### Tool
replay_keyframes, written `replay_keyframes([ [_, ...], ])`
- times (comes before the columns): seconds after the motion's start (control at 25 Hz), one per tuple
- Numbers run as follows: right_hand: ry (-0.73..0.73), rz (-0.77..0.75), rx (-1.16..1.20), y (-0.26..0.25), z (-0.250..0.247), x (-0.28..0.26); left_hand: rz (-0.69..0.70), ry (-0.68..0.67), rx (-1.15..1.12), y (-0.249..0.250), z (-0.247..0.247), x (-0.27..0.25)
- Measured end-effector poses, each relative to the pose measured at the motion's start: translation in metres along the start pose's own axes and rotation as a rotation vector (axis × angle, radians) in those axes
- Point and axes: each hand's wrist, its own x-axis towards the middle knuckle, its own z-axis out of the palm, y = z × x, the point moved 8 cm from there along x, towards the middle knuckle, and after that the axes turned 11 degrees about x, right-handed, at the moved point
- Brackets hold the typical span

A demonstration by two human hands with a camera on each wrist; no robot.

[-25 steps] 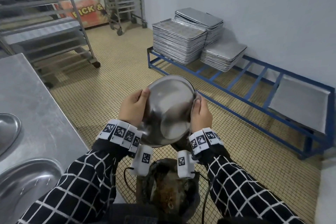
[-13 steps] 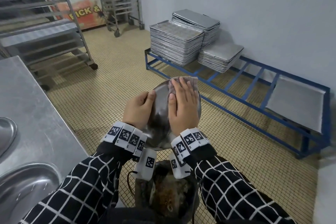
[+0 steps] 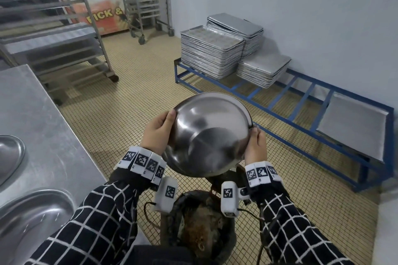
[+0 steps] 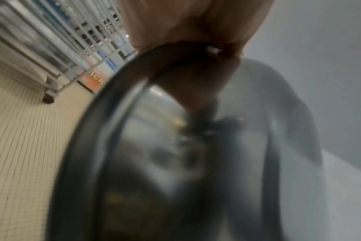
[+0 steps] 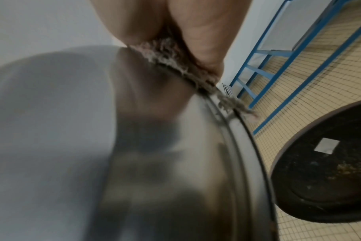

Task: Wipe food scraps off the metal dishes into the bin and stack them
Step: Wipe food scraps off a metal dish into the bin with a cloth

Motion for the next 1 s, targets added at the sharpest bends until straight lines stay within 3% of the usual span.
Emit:
replay_keyframes([
  [0.2, -0.02, -0.155, -0.112, -0.022, -0.005, 0.005, 0.056, -0.046, 0.041, -0.004, 0.006, -0.001],
  [0.48, -0.453, -0.482, -0.527, -0.058, 0.041, -0.017, 0.119, -0.199, 0.169, 0.002, 0.028, -0.01],
  [0.6, -0.54, -0.599, -0.564, -0.067, 0.058, -0.032, 0.17, -0.184, 0.352, 0.004, 0.032, -0.012],
  [0.72, -0.531, -0.631, -0.504, -0.065, 0.063, -0.037, 0.18, -0.115, 0.389, 0.002, 0.025, -0.008],
  [0.88, -0.275, -0.718, -0.408, -0.07, 0.056, -0.047, 0.162, -0.035, 0.467, -0.001, 0.021, -0.004],
  [1.0, -0.299, -0.796, -0.479, -0.067, 0.072, -0.073, 0.132, -0.002, 0.443, 0.002, 0.022, -0.002],
])
